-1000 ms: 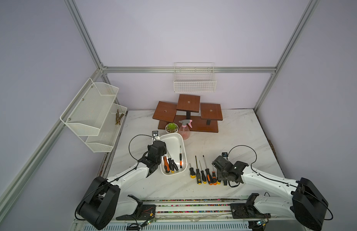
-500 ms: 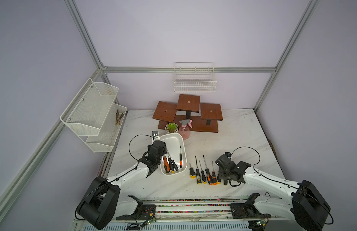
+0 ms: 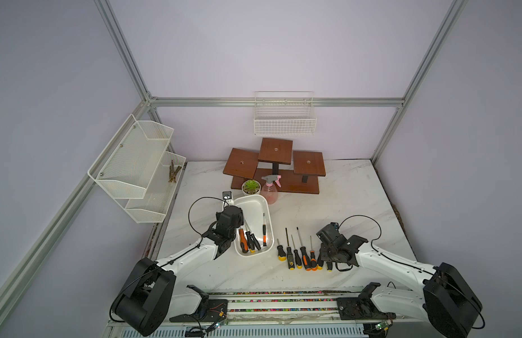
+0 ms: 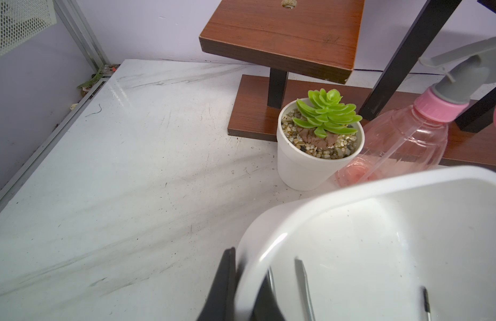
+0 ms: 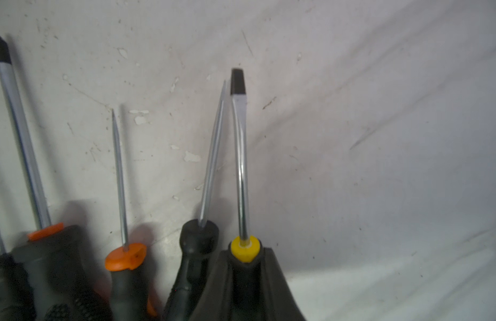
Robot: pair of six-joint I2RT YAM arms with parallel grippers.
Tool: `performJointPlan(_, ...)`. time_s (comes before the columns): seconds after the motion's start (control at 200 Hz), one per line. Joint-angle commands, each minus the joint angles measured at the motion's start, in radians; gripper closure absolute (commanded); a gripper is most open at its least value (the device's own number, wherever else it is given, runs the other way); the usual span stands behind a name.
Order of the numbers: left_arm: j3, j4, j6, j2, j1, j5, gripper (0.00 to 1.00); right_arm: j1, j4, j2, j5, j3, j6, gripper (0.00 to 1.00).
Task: Take out the screwdriver from the storage box
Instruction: Place the screwdriver at the center of the board.
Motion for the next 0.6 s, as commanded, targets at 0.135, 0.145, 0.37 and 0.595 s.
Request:
performJointPlan(0.135, 0.037, 0.023, 0.021, -0.01, -0.007, 0.002, 1.0, -0.016, 0.059, 0.004, -0.021, -0.021, -0.01, 0.86)
performJointPlan(0.145, 0.037, 0.024, 0.021, -0.01, -0.007, 0.002, 1.0, -0.016, 0.06, 0.004, -0.022, -0.023, -0.011, 0.86)
performJointPlan(0.37, 0.039, 0.022, 0.02, -0.008, -0.007, 0.002, 1.0, -0.02, 0.06, -0.026, -0.03, -0.029, -0.01, 0.81)
performJointPlan(0.595, 0.039, 0.021, 0.019, -0.009, -0.007, 0.001, 1.0, -0.023, 0.074, -0.056, -0.037, -0.034, -0.015, 0.76)
